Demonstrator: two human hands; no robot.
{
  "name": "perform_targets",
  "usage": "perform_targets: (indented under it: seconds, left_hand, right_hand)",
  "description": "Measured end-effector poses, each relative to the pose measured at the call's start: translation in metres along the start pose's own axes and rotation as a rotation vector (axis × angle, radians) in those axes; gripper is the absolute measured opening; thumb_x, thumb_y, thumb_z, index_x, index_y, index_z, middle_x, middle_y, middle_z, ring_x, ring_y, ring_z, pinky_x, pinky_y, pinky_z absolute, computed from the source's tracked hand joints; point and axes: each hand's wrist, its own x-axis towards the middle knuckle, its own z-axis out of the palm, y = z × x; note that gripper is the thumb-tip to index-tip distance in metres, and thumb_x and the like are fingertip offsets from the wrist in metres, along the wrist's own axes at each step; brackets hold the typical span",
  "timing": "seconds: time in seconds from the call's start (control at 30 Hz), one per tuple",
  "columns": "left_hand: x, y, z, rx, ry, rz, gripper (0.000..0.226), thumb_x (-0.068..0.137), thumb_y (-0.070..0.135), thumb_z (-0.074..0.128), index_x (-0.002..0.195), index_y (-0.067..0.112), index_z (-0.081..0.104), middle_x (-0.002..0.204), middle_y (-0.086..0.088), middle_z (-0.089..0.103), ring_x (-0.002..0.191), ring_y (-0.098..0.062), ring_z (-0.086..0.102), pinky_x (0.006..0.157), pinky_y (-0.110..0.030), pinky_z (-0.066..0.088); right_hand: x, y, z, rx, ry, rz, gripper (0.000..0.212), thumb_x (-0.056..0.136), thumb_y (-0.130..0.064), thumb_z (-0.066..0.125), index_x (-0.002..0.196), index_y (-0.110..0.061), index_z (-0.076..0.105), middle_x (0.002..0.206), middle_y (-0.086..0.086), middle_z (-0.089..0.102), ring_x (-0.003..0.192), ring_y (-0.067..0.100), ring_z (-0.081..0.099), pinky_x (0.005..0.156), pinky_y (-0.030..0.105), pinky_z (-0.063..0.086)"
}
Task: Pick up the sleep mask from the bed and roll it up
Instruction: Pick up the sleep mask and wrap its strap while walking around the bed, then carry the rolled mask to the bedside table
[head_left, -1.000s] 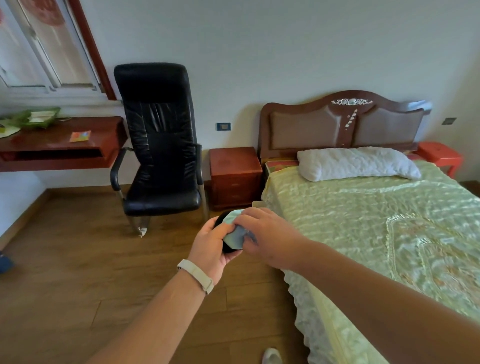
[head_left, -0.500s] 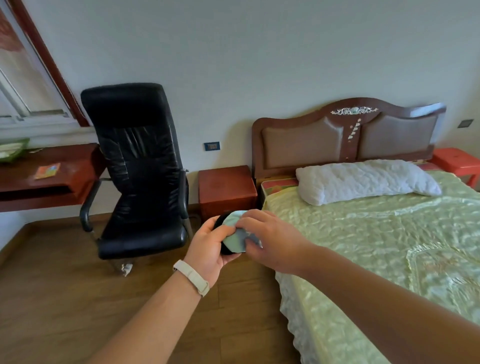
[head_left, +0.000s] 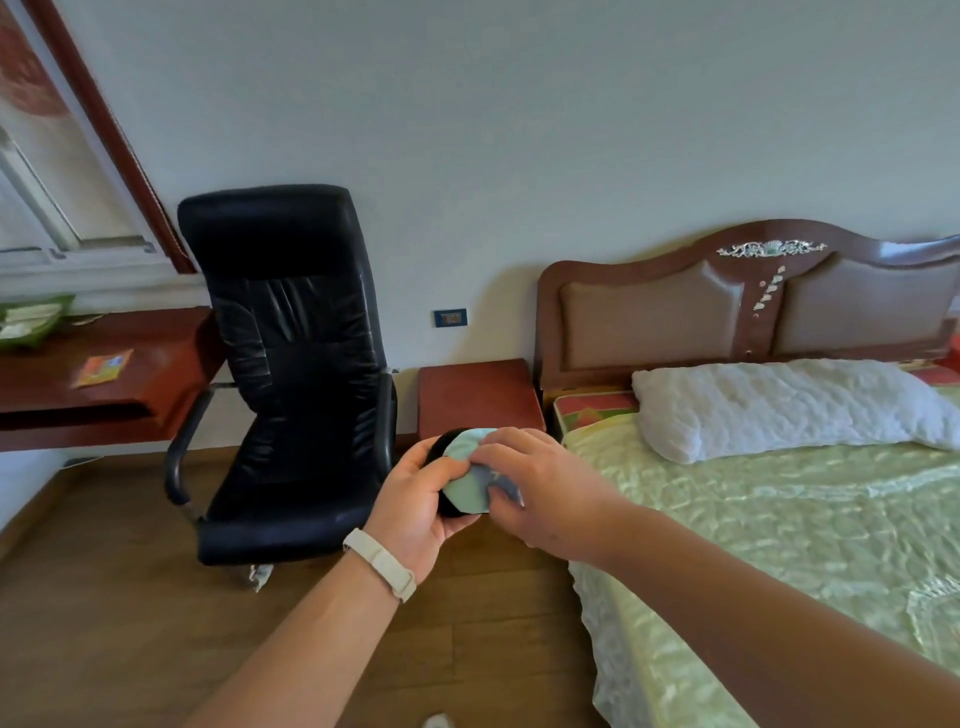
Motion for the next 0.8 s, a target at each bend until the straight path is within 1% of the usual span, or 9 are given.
perform_targets:
  seconds: [0.23, 0.37, 0.43, 0.5, 0.6, 0.7, 0.8]
  left_hand:
    - [0.107, 0.032, -0.035, -0.028, -0.036, -0.087, 0.03, 0.087, 0.008, 0.061, 0.116, 0.017, 0.064, 0.119, -0.02, 0.063, 0.106, -0.036, 0.063, 0.066, -0.039, 0.057]
    - [0.159, 0.06, -0.049, -0.054, -0.071, -0.091, 0.031, 0.087, 0.008, 0.061, 0.116, 0.017, 0.064, 0.12, -0.02, 0.062, 0.107, -0.036, 0.062, 0.065, -0.039, 0.058]
    - [0.185, 0.073, -0.053, -0.024, -0.089, -0.087, 0.031, 0.087, 0.008, 0.061, 0.116, 0.016, 0.063, 0.12, -0.02, 0.063, 0.107, -0.036, 0.062, 0.066, -0.039, 0.058]
    - [0.203, 0.08, -0.055, -0.011, -0.092, -0.09, 0.03, 0.087, 0.008, 0.061, 0.116, 0.016, 0.063, 0.119, -0.02, 0.064, 0.107, -0.036, 0.063, 0.066, -0.039, 0.058]
    - [0.231, 0.087, -0.058, -0.025, -0.104, -0.112, 0.031, 0.087, 0.009, 0.061, 0.117, 0.017, 0.063, 0.119, -0.019, 0.064, 0.107, -0.036, 0.063, 0.067, -0.04, 0.058]
    - [0.263, 0.094, -0.056, -0.002, -0.112, -0.109, 0.032, 0.086, 0.009, 0.062, 0.117, 0.017, 0.063, 0.12, -0.019, 0.063, 0.107, -0.036, 0.063, 0.068, -0.04, 0.058]
    - [0.297, 0.097, -0.047, 0.001, -0.096, -0.116, 0.033, 0.085, 0.009, 0.063, 0.117, 0.018, 0.064, 0.12, -0.019, 0.063, 0.108, -0.036, 0.062, 0.069, -0.041, 0.057]
  right_hand:
    - [0.096, 0.044, 0.034, -0.065, -0.094, 0.078, 0.037, 0.088, -0.029, 0.054, 0.124, -0.03, 0.051, 0.127, -0.009, 0.054, 0.116, 0.012, 0.046, 0.093, 0.022, 0.037]
    - [0.149, 0.061, 0.042, -0.101, -0.095, 0.127, 0.037, 0.087, -0.031, 0.052, 0.124, -0.035, 0.049, 0.126, -0.012, 0.052, 0.115, 0.01, 0.044, 0.093, 0.023, 0.039]
    - [0.173, 0.07, 0.046, -0.098, -0.089, 0.145, 0.037, 0.087, -0.031, 0.052, 0.124, -0.033, 0.05, 0.127, -0.011, 0.052, 0.117, 0.011, 0.044, 0.094, 0.023, 0.037]
    - [0.19, 0.08, 0.049, -0.094, -0.092, 0.152, 0.037, 0.087, -0.029, 0.053, 0.125, -0.031, 0.051, 0.127, -0.01, 0.052, 0.117, 0.013, 0.045, 0.094, 0.025, 0.037]
    - [0.212, 0.097, 0.052, -0.107, -0.118, 0.153, 0.038, 0.088, -0.03, 0.053, 0.126, -0.033, 0.049, 0.127, -0.01, 0.052, 0.117, 0.011, 0.045, 0.094, 0.023, 0.035]
    - [0.233, 0.119, 0.054, -0.113, -0.097, 0.147, 0.038, 0.089, -0.03, 0.054, 0.126, -0.033, 0.048, 0.127, -0.01, 0.053, 0.116, 0.011, 0.046, 0.093, 0.02, 0.034]
    - [0.251, 0.149, 0.057, -0.084, -0.087, 0.158, 0.037, 0.088, -0.032, 0.052, 0.125, -0.034, 0.047, 0.125, -0.01, 0.053, 0.114, 0.011, 0.047, 0.092, 0.021, 0.036]
